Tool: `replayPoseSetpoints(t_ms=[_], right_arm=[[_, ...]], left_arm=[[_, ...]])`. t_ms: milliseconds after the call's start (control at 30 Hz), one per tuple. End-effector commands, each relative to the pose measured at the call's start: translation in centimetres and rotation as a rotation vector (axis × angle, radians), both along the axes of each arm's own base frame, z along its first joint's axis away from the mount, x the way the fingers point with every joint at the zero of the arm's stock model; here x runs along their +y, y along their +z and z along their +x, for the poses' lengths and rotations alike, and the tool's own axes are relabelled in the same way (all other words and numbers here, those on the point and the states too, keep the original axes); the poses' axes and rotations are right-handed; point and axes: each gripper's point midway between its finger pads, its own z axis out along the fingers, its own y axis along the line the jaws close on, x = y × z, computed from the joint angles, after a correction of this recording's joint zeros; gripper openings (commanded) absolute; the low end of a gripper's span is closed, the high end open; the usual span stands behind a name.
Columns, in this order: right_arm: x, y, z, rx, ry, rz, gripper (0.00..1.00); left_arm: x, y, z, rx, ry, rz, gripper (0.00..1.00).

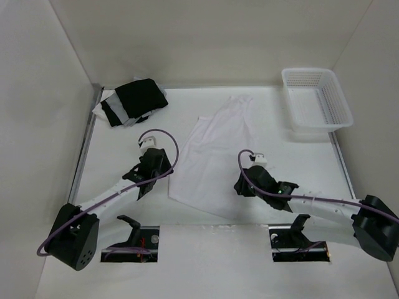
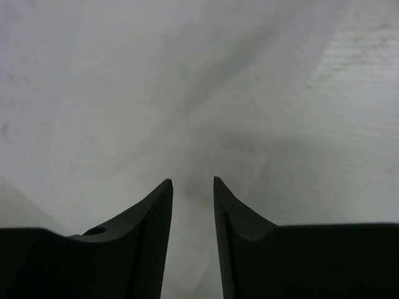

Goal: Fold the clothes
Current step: Flatten the tank top out

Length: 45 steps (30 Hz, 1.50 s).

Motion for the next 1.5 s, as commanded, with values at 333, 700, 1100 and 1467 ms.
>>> replayPoseSetpoints(t_ms=[333, 700, 1100, 1467], right_arm=[[-1.7, -1.0, 1.3, 0.037, -0.178, 0.072, 0.39], [-2.4, -0.4, 5.2, -0.015, -0.238, 0.109, 0.00], [-9.7, 3.5, 7.1, -0.161, -0.436, 0.188, 0.00], [-8.4, 2.3, 7.2, -0.118, -0.378, 0.187, 0.00]], left_arm=[[-4.8, -1.1, -3.2, 0.090, -0.158, -0.101, 0.06], [-4.3, 11.2, -7.3, 0.023, -0.148, 0.055, 0.31], [-5.2, -0.3, -4.9, 0.138, -0.127, 0.033, 0.46], [-11.9, -2.6, -3.3, 0.158, -0.256, -0.169, 0.49]])
